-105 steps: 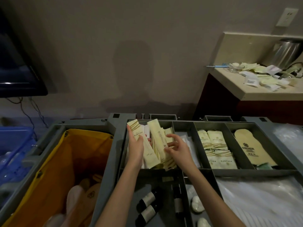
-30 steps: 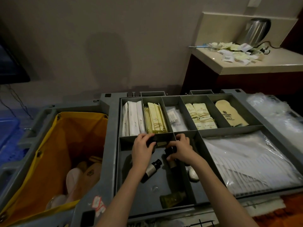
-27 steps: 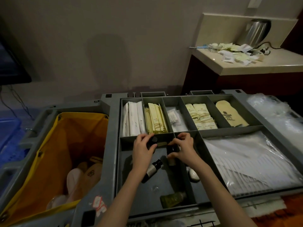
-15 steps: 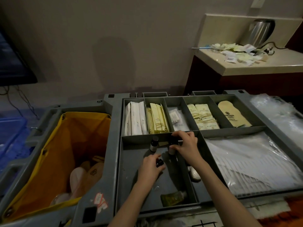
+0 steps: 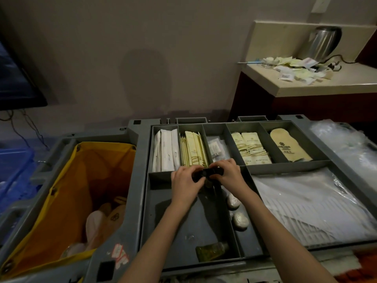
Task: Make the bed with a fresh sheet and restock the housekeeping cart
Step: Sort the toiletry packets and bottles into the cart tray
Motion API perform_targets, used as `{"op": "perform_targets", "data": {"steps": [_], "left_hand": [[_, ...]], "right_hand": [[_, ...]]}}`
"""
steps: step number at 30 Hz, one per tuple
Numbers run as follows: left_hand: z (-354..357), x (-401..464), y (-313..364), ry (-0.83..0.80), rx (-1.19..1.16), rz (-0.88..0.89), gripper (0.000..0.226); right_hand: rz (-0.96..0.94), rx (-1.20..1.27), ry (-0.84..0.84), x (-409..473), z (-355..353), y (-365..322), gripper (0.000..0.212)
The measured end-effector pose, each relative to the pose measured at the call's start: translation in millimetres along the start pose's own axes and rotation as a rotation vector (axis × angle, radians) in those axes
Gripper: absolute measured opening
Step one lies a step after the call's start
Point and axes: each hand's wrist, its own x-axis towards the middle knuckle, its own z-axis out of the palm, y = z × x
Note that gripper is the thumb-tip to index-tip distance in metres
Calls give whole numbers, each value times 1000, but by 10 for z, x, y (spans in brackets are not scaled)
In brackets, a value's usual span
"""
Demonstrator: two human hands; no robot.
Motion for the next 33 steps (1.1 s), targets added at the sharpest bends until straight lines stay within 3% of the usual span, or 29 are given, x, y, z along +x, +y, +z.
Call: {"op": "perform_targets", "data": {"steps": [5,10,16,19,25,33], "left_hand": [[123,154,-114,-72,4,-43,36],[188,179,-168,-32,-126,-94,43],[106,171,-252,-103,-48,-81,65],[53,126,-358,-75,-13,-5,60],[55,111,-367,-32,-147,-15,35],[153,117,-304,-25,-103,-12,45]], "right_hand": [[21,58,-42,-31,0,32,28],[8,107,12,11,17,17,28],[11,134,5,6,70,19,26],[35,170,-5,-4,54,19,26],[47,233,5,-21,72,27,26],[50,192,-15,3,70,27,27]]}}
